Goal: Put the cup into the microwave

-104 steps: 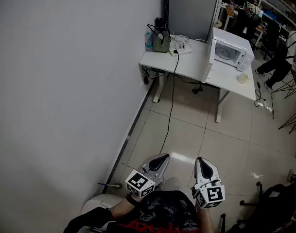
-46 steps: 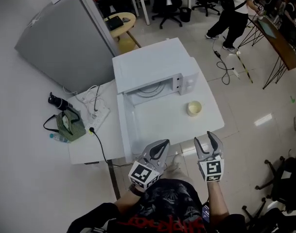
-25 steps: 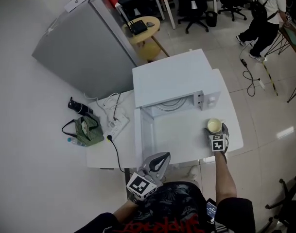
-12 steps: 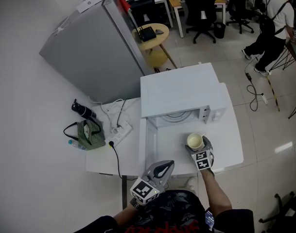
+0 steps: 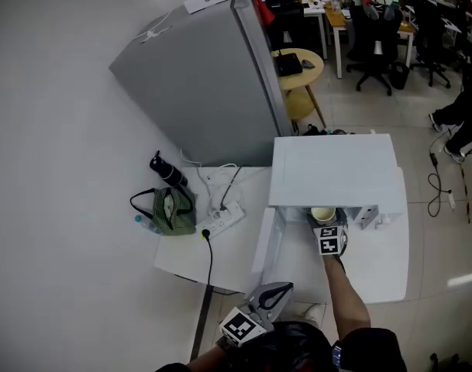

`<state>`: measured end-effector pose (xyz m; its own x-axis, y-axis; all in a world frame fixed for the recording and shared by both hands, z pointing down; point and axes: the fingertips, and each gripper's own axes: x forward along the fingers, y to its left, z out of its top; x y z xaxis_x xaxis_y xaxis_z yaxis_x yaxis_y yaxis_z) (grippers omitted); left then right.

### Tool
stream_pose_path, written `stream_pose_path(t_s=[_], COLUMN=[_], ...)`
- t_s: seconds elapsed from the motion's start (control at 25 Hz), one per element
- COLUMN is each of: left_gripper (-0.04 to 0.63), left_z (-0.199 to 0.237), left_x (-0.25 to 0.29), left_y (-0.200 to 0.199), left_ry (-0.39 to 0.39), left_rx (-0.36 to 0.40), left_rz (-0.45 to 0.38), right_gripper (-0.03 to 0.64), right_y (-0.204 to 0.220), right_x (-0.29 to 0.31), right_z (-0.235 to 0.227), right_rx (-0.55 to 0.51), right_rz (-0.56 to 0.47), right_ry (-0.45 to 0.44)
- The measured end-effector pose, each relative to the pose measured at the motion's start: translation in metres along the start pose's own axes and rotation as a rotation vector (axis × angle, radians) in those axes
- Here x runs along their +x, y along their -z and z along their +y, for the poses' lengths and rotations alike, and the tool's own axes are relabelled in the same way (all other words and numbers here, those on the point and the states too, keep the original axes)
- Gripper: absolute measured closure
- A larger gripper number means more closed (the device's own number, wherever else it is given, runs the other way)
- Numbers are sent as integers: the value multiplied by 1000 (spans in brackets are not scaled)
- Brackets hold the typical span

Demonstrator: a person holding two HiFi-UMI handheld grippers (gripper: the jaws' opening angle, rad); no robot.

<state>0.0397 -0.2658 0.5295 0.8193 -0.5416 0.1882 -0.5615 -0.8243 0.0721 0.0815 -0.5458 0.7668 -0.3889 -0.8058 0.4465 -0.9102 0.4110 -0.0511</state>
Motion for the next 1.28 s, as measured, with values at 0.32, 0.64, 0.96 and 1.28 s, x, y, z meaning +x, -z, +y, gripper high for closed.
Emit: stream_pose_path(t_s=[0.32, 0.64, 0.96, 1.28], left_gripper=[594, 594, 594, 594], left_z=[-9, -16, 3, 5], left_x=[-4, 5, 26, 50], left_y=[13, 20, 19, -4], left_ry=[96, 133, 86, 109], left_rx=[-7, -130, -185, -204], left_rz=[51, 67, 60, -32], right_gripper=[176, 97, 392, 617], right_y=[13, 9, 4, -72], right_x=[43, 41, -97, -273], right_z=[-18, -31, 5, 15], right_rx=[37, 80, 182, 94], right_rz=[70, 83, -53, -181], right_ry=[49, 63, -82, -37])
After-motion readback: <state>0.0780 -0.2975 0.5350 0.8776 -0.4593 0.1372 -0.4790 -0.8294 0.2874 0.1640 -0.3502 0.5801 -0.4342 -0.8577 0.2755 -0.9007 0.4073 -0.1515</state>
